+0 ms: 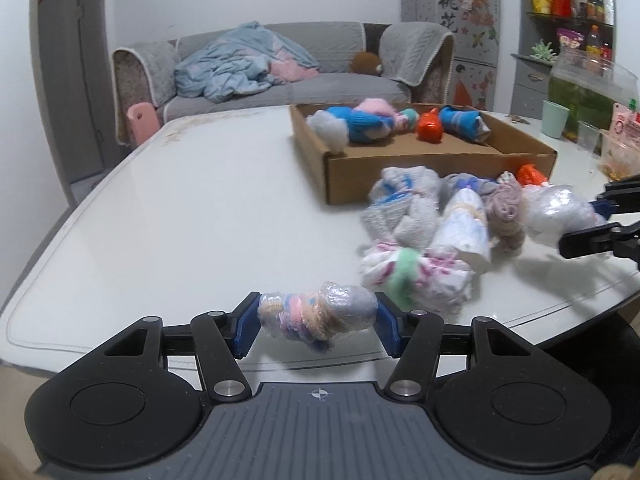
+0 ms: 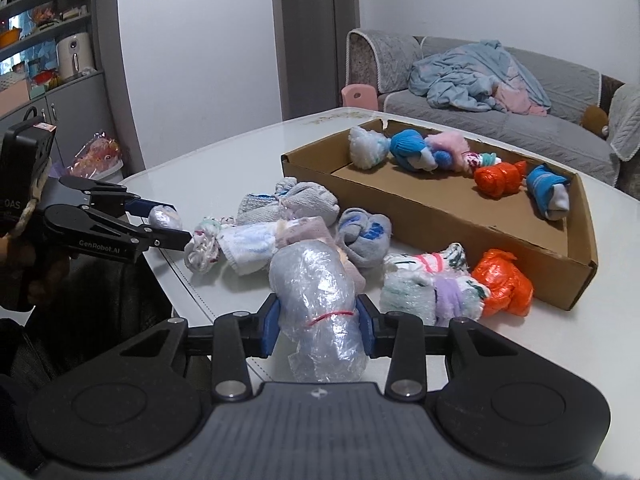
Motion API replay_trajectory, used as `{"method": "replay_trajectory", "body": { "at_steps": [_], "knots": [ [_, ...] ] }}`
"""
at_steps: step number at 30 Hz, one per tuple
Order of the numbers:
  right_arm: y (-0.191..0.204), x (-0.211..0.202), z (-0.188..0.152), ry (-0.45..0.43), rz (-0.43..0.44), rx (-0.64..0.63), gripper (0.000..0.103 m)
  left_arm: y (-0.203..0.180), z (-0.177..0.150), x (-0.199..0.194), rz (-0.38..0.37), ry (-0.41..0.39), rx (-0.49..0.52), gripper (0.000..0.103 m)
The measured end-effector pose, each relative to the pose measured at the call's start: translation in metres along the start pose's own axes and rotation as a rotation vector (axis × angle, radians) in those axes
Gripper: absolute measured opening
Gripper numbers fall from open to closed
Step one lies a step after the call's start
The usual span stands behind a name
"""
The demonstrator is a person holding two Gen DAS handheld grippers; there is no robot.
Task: Organize objects
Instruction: 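Carry both held bundles over the cardboard box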
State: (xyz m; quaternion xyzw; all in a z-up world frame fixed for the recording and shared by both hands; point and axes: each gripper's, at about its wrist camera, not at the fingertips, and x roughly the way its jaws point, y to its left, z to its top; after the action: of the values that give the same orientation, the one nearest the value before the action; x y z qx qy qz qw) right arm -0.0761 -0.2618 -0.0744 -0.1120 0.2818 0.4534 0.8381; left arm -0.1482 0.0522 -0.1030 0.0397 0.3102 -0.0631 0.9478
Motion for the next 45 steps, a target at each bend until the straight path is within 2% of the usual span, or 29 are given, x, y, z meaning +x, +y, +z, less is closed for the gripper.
{"method": "replay_trajectory", "body": {
  "at_steps": [6, 10, 13, 17, 20, 24, 28, 31, 37, 45],
  "knots": [
    [-0.006, -0.02, 0.011, -0.05, 0.017, 0.015, 0.036, 0.014, 0.021, -0.011, 0.01, -0.046, -0.014, 0.064],
    [-0.021, -0.033, 0.034, -0.106, 0.004, 0.034, 0.036, 0.02, 0.056, -0.012, 0.005, -0.097, 0.012, 0.064],
    [-0.038, -0.037, 0.056, -0.138, -0.019, 0.047, 0.036, 0.022, 0.088, -0.004, 0.002, -0.107, 0.015, 0.064],
    [-0.065, -0.027, 0.089, -0.164, -0.049, 0.112, 0.036, 0.019, 0.131, 0.011, -0.025, -0.102, -0.03, 0.064],
    [-0.08, -0.008, 0.113, -0.152, -0.085, 0.152, 0.036, 0.008, 0.161, 0.027, -0.052, -0.096, -0.054, 0.064],
    [-0.092, 0.023, 0.138, -0.132, -0.052, 0.2, 0.036, -0.014, 0.187, 0.064, -0.103, -0.05, -0.059, 0.064],
    [-0.094, 0.058, 0.155, -0.077, -0.035, 0.206, 0.036, -0.031, 0.187, 0.11, -0.102, 0.014, -0.012, 0.064],
    [-0.097, 0.084, 0.155, -0.021, -0.028, 0.216, 0.036, -0.032, 0.182, 0.135, -0.097, 0.067, -0.046, 0.064],
    [-0.105, 0.129, 0.154, 0.083, -0.042, 0.271, 0.036, -0.037, 0.173, 0.157, -0.045, 0.092, -0.071, 0.065],
    [-0.104, 0.163, 0.148, 0.189, -0.07, 0.311, 0.036, -0.037, 0.163, 0.177, 0.014, 0.126, -0.099, 0.065]
  ]
}}
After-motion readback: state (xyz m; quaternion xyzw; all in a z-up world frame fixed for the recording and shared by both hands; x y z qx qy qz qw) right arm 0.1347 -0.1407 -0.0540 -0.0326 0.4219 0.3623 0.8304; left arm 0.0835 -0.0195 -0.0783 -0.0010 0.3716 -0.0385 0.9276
